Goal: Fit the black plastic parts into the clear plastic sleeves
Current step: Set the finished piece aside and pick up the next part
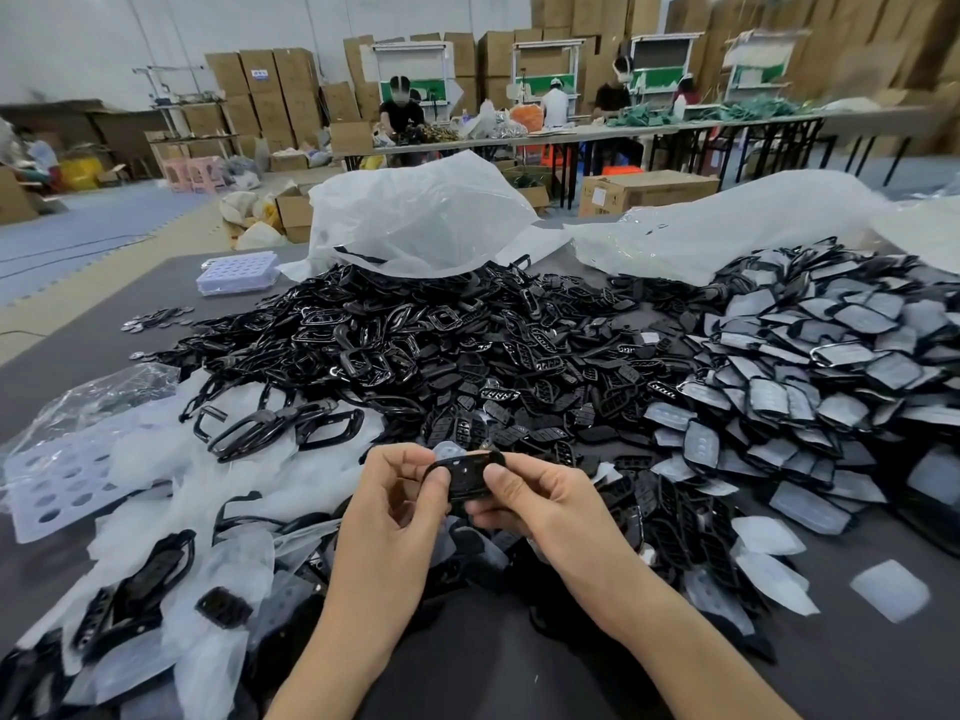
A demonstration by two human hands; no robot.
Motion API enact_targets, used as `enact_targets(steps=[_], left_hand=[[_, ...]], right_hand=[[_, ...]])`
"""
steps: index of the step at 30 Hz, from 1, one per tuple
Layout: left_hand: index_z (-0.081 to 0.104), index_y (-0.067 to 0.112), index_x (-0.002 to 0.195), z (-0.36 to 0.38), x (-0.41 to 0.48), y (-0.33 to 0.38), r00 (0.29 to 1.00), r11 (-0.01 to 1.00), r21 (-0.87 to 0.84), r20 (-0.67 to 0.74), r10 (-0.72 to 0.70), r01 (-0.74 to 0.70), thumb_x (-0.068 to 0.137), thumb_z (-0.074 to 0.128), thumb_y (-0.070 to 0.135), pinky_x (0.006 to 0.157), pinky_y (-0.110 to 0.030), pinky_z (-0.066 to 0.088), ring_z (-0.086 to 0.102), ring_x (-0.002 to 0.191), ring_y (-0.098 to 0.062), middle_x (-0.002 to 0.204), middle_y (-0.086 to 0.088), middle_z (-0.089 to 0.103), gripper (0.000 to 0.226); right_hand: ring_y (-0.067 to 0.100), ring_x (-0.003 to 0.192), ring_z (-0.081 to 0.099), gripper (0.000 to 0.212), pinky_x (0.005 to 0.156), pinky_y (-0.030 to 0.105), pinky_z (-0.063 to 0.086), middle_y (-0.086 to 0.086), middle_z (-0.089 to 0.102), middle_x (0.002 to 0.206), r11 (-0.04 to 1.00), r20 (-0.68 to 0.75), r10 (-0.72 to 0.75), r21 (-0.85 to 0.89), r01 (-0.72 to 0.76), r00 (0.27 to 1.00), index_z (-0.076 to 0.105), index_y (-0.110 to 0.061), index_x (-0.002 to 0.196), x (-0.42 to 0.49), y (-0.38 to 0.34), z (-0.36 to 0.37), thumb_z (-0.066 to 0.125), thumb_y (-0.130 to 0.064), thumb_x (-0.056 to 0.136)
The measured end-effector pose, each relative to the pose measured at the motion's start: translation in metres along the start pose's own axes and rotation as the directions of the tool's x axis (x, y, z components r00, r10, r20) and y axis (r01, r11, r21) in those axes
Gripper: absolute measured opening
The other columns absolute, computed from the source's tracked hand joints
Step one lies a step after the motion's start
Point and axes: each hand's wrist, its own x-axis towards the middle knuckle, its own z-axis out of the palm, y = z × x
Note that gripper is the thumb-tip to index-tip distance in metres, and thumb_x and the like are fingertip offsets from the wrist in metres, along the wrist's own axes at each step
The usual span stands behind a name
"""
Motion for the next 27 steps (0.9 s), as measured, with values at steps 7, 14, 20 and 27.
enact_targets(steps=[7,14,20,27], left_hand=[[0.058,0.049,0.099,-0.002,0.0,-0.004,0.999,0.988,0.15,0.021,0.046,-0.049,0.092,0.067,0.025,0.066,-0.011,0.045,0.061,0.074,-0.008,0.088,0.019,0.064,0.027],[0.053,0.05,0.105,-0.023,0.004,-0.002,0.978,0.883,0.424,0.134,0.159,-0.202,0.094,0.045,0.056,0.072,-0.016,0.046,0.06,0.091,-0.001,0.098,0.025,0.061,0.015],[0.06,0.047,0.095,-0.046,0.003,-0.008,0.886,0.675,0.618,0.447,0.12,-0.403,0.089,0.05,0.061,0.09,-0.019,0.035,0.046,0.102,0.004,0.097,0.029,0.055,0.018],[0.064,0.04,0.086,-0.038,0.006,0.0,0.97,0.872,0.444,0.212,0.118,-0.203,0.088,0.06,0.048,0.079,-0.008,0.038,0.056,0.099,-0.001,0.094,0.019,0.065,0.01]], right_hand=[[0.014,0.081,0.075,0.022,0.075,0.021,0.057,0.002,0.078,0.087,0.987,-0.022,-0.051,-0.156,0.047,0.998,0.077,-0.027,0.104,-0.001,0.004,-0.001,0.066,-0.009,0.098],[0.007,0.077,0.074,0.017,0.069,0.017,0.055,-0.008,0.077,0.083,0.941,-0.254,-0.168,-0.33,0.078,0.953,0.072,-0.036,0.099,0.005,0.006,-0.015,0.068,-0.02,0.097],[0.009,0.08,0.075,0.012,0.077,0.028,0.058,-0.012,0.077,0.084,0.955,-0.374,-0.175,-0.288,0.066,0.911,0.07,-0.034,0.102,0.01,0.007,-0.027,0.066,-0.022,0.098],[0.016,0.081,0.076,0.013,0.072,0.021,0.058,-0.001,0.078,0.086,0.992,-0.3,-0.095,-0.113,0.064,0.949,0.072,-0.023,0.103,0.009,0.003,-0.022,0.066,-0.012,0.098]])
